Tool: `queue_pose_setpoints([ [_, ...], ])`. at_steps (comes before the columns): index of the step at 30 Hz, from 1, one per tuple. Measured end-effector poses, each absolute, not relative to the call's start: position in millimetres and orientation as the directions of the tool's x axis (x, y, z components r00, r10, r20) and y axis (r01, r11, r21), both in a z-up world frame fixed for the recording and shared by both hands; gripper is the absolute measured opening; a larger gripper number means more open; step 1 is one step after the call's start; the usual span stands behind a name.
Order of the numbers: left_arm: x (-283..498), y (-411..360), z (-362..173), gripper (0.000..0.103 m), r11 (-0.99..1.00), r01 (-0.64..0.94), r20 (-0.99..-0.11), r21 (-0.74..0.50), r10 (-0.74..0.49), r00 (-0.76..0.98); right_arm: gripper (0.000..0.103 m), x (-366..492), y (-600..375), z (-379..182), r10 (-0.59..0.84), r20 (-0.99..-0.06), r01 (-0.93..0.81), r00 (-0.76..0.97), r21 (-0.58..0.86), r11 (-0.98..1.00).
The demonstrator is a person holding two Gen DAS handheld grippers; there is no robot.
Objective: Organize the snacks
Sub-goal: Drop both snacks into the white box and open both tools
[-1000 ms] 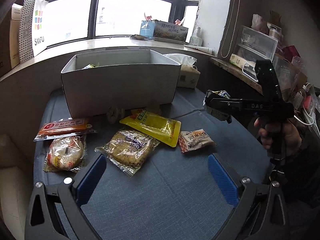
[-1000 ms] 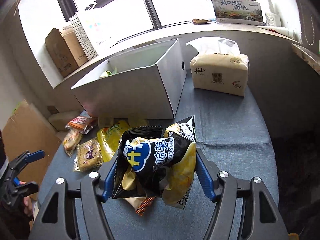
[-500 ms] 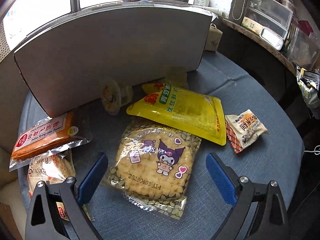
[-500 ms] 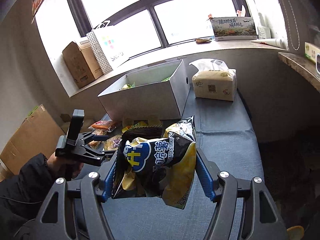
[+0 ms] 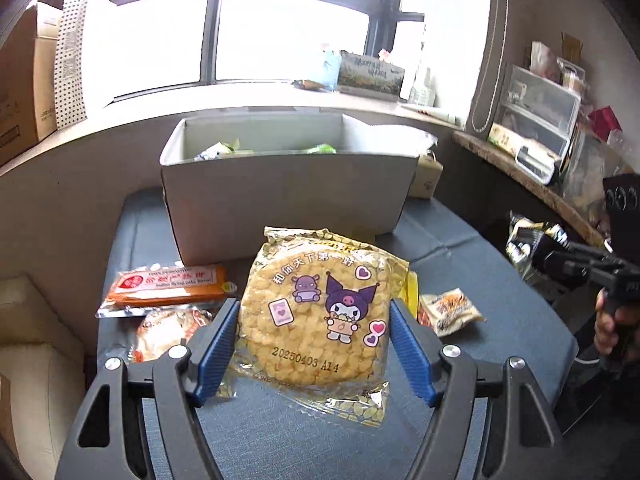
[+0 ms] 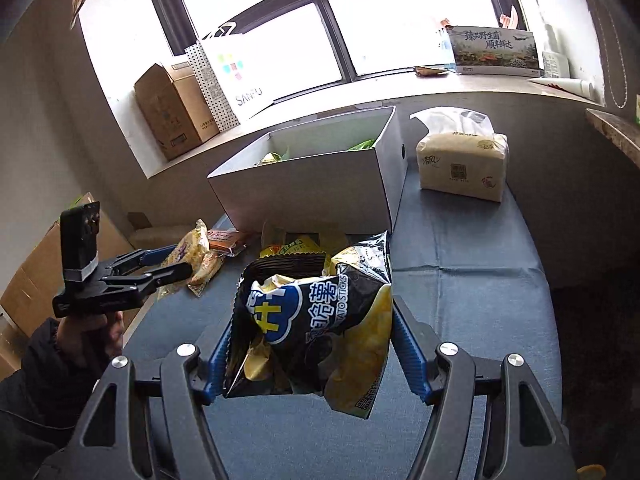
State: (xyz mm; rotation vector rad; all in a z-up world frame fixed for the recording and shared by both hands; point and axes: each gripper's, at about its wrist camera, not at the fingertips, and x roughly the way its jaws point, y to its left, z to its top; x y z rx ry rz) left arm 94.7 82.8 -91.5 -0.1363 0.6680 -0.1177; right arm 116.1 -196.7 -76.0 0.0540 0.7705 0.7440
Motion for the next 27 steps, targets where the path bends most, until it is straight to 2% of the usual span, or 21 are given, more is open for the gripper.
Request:
queue_pose_setpoints([
  [6, 135, 111, -32, 0.077, 0.967, 0.035, -0.497, -0.251, -0.16, 0.853, 0.073, 171, -154, -43, 0.658, -0.564, -0.613, 0.499, 0.307, 0.728],
  [11, 205, 131, -9, 0.077, 0.958, 0.0, -0.507, -0.287, -0.152, 0.849, 0.073, 242, -125, -16, 0.689, -0.489, -0.605, 0.535, 0.348, 0.716],
  [16, 260, 138, -3, 0.077, 0.952, -0.012, -0.521, -0.305, -0.156, 0.839, 0.074, 308, -103, -14, 0.632, -0.552, -0.525, 0.544, 0.363, 0.769],
  [19, 282, 141, -11, 0.081, 0.943, -0.024, -0.55, -0.332, -0.173, 0.817, 0.084, 326, -96, -15, 0.62, -0.576, -0.506, 0.533, 0.37, 0.779],
  [21, 290, 142, -19, 0.1, 0.944, -0.064, -0.589, -0.325, -0.149, 0.795, 0.098, 329, -100, -14, 0.646, -0.552, -0.509, 0.526, 0.405, 0.76],
  [22, 290, 143, -21, 0.101, 0.943, -0.072, -0.59, -0.326, -0.144, 0.795, 0.103, 327, -104, -11, 0.647, -0.528, -0.506, 0.55, 0.407, 0.761],
  [27, 274, 141, -24, 0.103, 0.945, -0.058, -0.577, -0.321, -0.147, 0.803, 0.103, 315, -111, -1, 0.658, -0.509, -0.536, 0.555, 0.386, 0.751],
])
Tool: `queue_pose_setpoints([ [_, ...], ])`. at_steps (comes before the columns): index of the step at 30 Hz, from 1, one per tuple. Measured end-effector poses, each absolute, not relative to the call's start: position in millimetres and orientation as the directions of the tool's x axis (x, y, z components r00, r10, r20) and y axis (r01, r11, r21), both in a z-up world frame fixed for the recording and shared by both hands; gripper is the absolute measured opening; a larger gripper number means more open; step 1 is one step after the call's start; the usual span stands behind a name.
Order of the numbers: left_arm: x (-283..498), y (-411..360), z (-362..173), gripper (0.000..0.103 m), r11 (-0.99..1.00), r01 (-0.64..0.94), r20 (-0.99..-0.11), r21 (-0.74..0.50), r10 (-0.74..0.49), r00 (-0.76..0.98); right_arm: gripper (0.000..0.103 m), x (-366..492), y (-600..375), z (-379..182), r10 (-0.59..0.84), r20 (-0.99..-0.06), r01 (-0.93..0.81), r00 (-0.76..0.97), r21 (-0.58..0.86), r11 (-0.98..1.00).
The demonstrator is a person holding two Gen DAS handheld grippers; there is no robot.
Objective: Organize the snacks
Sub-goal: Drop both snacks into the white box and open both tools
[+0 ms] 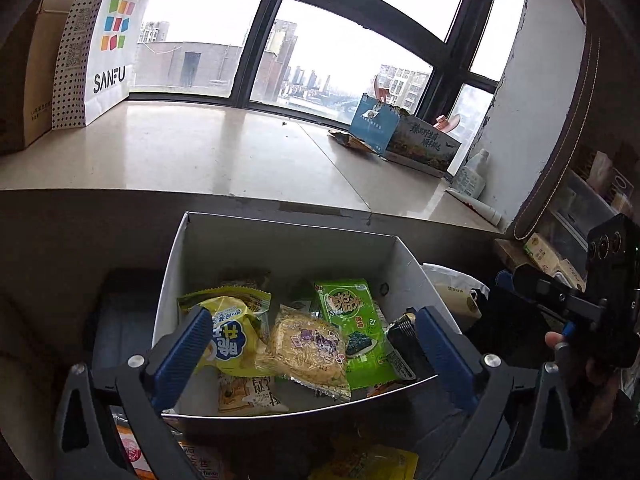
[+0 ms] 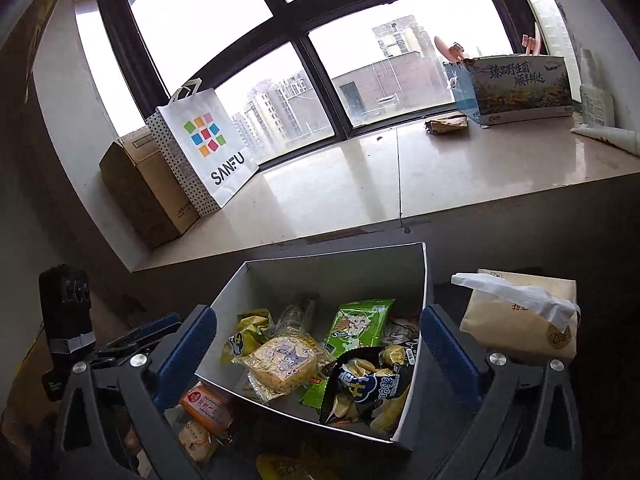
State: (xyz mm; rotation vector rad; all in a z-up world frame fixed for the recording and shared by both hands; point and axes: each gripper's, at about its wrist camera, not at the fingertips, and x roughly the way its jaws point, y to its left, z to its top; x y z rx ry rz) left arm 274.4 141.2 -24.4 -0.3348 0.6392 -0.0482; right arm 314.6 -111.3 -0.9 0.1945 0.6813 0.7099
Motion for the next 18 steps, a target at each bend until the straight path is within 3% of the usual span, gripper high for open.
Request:
queue_pose_setpoints([
  [10, 209, 123, -2, 0.103, 0.974, 0.009, -0.52, -0.227, -0.129, 0.844, 0.103, 263, -120, 8, 0.687, -0.475, -0.603, 0.549, 0.344, 0.72],
  [14, 172, 115, 5, 0.103, 0.992, -0.002, -0.495, -0.123, -0.06, 0.867, 0.103, 230, -125, 7, 0.683, -0.477, -0.642, 0.553, 0.279, 0.714],
  [18, 135, 111, 4, 0.103, 0.989, 0.023, -0.491, -0.144, -0.091, 0.866, 0.103, 196, -133, 4, 0.699, -0.477, -0.68, 0.532, 0.252, 0.689],
])
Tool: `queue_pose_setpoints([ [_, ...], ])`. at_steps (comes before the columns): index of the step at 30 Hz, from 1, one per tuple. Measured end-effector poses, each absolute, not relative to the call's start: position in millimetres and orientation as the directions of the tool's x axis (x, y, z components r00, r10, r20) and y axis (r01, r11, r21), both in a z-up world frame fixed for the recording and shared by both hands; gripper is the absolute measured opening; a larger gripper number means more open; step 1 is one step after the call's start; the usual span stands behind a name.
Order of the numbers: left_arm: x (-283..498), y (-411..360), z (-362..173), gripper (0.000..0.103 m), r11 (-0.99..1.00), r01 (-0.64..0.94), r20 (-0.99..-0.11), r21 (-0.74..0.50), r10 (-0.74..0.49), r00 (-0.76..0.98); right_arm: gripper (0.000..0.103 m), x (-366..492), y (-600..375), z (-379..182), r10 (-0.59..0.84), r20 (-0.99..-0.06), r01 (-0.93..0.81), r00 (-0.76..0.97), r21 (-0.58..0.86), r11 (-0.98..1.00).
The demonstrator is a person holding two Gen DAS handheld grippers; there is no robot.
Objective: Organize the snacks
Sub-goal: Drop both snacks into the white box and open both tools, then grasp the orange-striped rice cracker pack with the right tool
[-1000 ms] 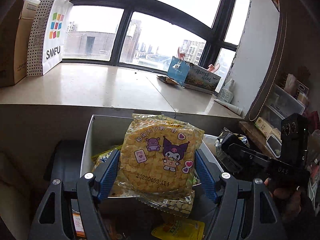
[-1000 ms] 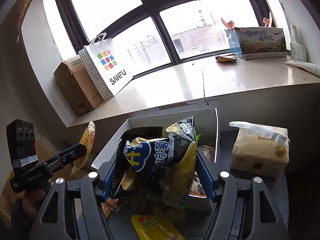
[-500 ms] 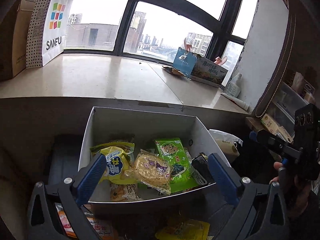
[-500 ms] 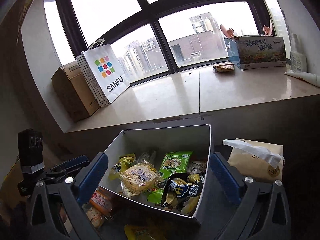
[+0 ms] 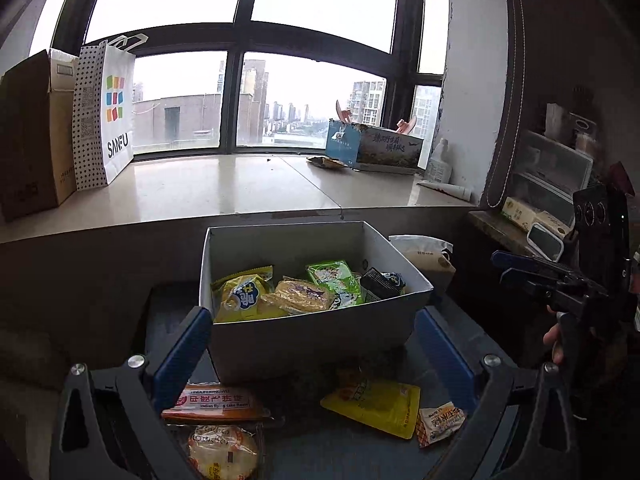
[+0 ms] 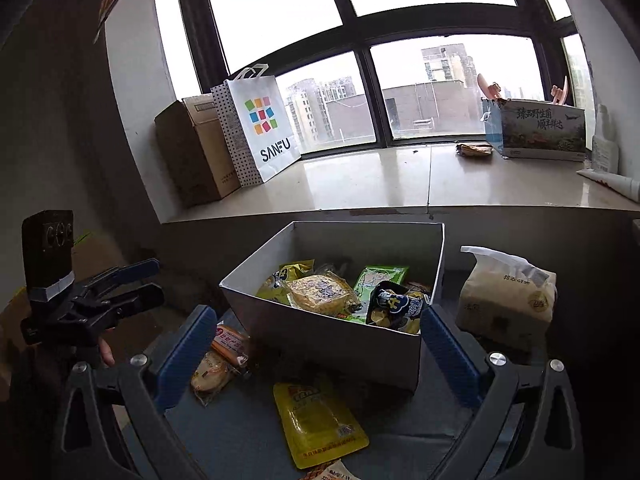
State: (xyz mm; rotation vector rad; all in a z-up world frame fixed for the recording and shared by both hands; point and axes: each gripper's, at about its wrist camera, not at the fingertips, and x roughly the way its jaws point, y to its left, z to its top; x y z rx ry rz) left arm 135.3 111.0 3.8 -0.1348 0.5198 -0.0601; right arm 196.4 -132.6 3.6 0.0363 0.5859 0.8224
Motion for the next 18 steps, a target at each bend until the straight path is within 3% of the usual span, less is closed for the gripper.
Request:
queue_pose_setpoints([
  [8, 67, 93, -18, 0.103, 0.99, 0.026, -0.518, -0.137, -0.095, 0.85, 0.103, 132, -158, -22, 0.677, -0.498, -0.699, 0.542, 0.18, 0.692],
  [18, 29, 92, -41, 0.103, 0.986, 0.015, -0.538, -0.167, -0.104, 0.836, 0.103, 104, -169, -85, 0.578, -0.647, -0.677, 0.497, 0.128, 0.725],
])
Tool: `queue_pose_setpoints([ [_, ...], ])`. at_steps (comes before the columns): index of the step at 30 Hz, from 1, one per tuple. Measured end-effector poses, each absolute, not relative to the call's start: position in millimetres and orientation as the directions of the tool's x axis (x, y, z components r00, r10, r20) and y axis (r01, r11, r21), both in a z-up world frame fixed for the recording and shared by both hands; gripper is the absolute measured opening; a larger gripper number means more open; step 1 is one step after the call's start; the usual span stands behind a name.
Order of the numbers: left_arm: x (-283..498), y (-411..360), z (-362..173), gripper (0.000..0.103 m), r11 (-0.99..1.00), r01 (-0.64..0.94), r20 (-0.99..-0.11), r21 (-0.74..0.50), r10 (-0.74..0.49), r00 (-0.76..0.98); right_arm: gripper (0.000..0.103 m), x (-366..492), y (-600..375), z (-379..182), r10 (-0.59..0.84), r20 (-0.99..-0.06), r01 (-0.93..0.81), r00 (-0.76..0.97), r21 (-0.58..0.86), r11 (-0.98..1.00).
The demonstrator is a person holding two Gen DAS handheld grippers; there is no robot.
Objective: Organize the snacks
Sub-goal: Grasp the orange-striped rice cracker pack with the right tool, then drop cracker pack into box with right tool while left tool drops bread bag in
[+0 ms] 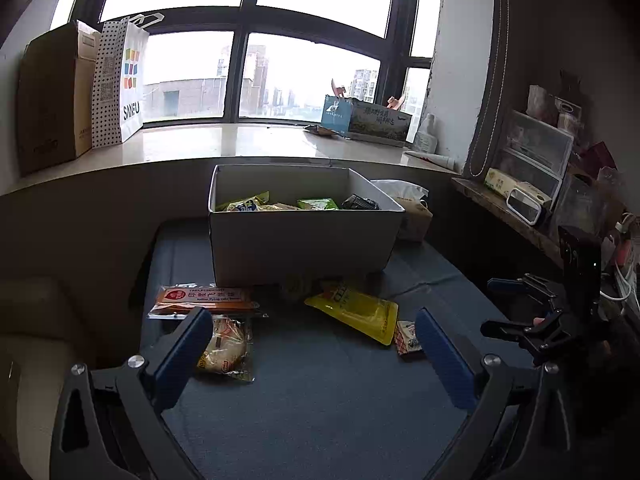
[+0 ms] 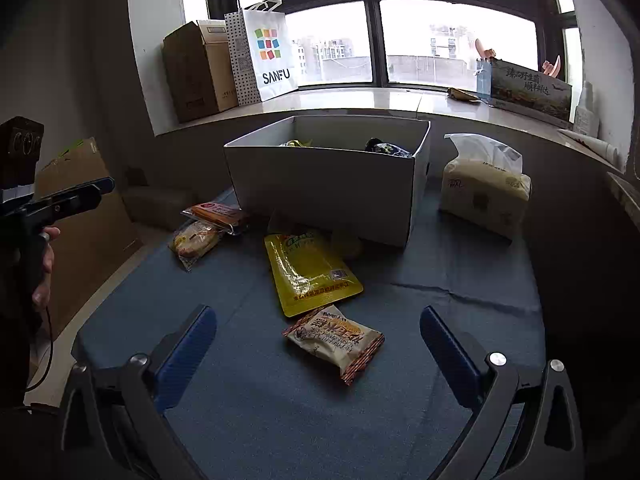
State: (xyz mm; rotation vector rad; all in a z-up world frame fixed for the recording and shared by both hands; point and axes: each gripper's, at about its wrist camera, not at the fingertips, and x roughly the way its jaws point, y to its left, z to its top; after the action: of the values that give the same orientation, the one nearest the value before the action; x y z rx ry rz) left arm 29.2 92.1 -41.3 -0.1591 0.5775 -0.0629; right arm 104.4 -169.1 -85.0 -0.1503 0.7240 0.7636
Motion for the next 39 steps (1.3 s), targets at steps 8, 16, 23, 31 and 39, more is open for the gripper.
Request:
queue_pose_setpoints([
  [8, 16, 85, -59, 0.103, 0.986, 0.013, -0.579, -0.164, -0.107, 0.808, 0.103, 109, -138, -122, 0.51, -0.746, -0.721, 0.428, 0.059, 0.691],
  [16, 7, 84, -75, 0.103, 0.987, 0.01, -0.613, -0.161, -0.108, 0.782, 0.103, 149, -108, -152, 0.441, -0.813, -0.781, 0.38, -0.026, 0.624],
  [23, 6, 96, -83, 0.103, 0.986, -0.022, -0.64, -0.164, -0.089, 0.764, 0.081, 166, -116, -167, 0.446, -0.851, -0.815, 0.277, 0.038, 0.578],
  [31, 18, 103, -97, 0.103, 0.987, -0.031, -0.666, -0.156, -0.082, 0.742, 0.048, 135, -139, -148, 0.49, -0.821, -0.815, 0.293, 0.053, 0.577],
  [39, 80, 147, -131, 0.103, 0.988, -0.122, -0.746, -0.091, 0.014, 0.666, 0.048, 93, -162, -108, 0.581, -0.742, -0.79, 0.335, 0.114, 0.602],
])
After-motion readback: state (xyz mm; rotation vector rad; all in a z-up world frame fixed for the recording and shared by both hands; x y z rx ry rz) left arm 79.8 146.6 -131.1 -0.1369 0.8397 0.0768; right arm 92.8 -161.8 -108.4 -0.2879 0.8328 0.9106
